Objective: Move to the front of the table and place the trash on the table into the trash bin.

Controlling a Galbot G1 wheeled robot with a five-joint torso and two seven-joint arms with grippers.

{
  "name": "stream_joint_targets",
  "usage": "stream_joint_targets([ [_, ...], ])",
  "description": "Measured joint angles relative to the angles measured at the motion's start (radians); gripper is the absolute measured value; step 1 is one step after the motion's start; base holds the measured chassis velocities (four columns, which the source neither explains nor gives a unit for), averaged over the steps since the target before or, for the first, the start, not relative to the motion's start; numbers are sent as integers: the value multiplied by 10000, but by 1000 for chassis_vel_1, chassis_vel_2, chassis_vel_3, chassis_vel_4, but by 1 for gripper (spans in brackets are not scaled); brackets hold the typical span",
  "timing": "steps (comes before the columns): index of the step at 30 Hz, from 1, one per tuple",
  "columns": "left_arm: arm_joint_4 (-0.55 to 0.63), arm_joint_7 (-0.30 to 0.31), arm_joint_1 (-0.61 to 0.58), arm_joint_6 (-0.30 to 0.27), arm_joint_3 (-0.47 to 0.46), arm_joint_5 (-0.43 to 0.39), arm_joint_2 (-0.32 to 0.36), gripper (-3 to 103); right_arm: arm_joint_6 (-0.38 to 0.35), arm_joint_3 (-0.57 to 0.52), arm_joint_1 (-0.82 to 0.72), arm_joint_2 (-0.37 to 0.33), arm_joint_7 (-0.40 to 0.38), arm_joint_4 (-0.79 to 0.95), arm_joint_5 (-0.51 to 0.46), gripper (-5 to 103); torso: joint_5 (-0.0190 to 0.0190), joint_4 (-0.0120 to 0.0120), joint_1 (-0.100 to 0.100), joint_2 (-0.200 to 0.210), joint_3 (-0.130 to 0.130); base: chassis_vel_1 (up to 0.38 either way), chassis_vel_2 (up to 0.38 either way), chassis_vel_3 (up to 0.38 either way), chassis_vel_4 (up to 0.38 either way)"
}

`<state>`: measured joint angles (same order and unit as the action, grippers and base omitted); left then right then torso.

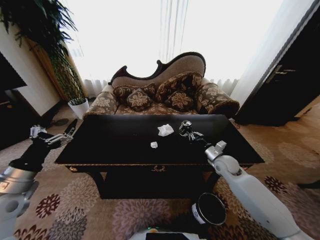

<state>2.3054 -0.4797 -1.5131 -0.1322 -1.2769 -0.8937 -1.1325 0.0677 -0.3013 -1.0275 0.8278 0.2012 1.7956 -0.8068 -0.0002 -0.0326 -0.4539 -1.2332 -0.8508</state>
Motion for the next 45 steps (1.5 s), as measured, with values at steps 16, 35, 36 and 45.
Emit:
stream_joint_targets([
  [16,370,0,-209,38,-350,-354,-40,100,1970,-885,-1841,687,4920,946,-1828,0,-2,2,1,0,1,0,0,0,0],
  [35,454,-5,-186,-9,-812,-1006,173,100,3439,-994,-4255,2699,9315,-300,847,0,-1,1,1,1,1,0,0,0,0],
  [36,453,-5,-186,-9,-815,-1012,175,100,3518,-988,-4283,2755,9360,-427,937,0,-1,1,1,1,1,0,0,0,0],
  [45,418,-5,-122,-17,-732,-1044,184,100,4214,-1015,-4177,3156,10005,-3462,2545,0,-1,-1,-1,1,0,0,0,0,0],
])
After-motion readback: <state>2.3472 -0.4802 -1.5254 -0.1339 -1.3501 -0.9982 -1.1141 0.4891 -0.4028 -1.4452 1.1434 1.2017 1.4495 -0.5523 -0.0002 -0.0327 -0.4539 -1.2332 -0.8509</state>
